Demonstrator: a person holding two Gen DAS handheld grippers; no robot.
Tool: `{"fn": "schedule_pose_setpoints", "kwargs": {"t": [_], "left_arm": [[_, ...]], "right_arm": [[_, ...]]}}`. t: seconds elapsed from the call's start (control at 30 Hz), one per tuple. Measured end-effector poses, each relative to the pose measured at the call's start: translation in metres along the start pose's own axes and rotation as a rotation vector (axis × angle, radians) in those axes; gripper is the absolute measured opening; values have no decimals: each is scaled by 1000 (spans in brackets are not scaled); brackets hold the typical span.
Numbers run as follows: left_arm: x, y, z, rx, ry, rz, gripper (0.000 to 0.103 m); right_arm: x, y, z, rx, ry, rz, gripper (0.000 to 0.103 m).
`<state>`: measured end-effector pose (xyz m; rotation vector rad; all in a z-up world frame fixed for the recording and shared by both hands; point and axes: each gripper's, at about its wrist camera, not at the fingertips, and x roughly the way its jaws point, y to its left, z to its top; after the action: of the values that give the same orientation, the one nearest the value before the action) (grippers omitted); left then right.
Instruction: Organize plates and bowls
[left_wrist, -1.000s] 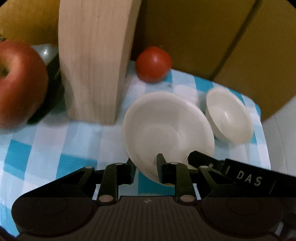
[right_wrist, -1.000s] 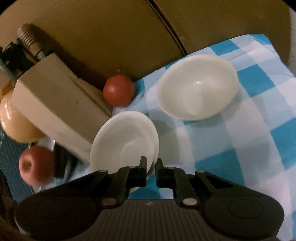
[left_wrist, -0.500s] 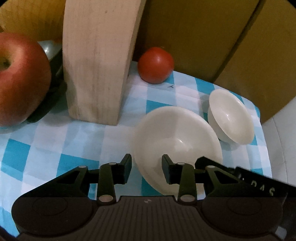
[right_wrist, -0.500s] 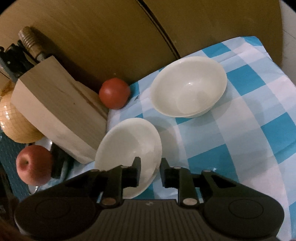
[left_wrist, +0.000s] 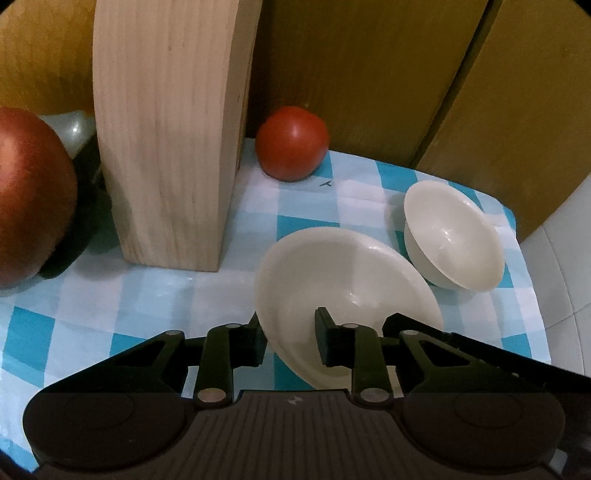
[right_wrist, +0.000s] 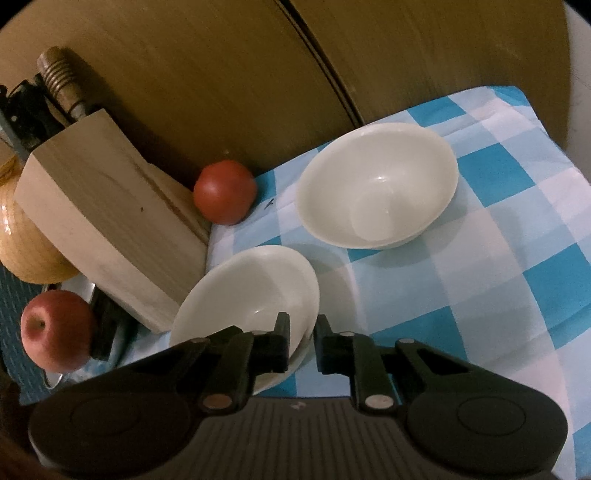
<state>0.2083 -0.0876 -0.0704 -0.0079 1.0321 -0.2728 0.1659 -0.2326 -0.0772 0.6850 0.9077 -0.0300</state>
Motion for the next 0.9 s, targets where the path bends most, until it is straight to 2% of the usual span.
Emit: {"fn": "schedule_pose_setpoints", "kwargs": {"t": [0.3,0.9], "left_arm": [[-45,-5,-1,23,-86,-6,32],[-95,0,-43,51,-120,-1,36]], "right_arm": [[-31,14,0,-54,-66,32,14],[-78,33,-43,-142,-65,70,14]]}}
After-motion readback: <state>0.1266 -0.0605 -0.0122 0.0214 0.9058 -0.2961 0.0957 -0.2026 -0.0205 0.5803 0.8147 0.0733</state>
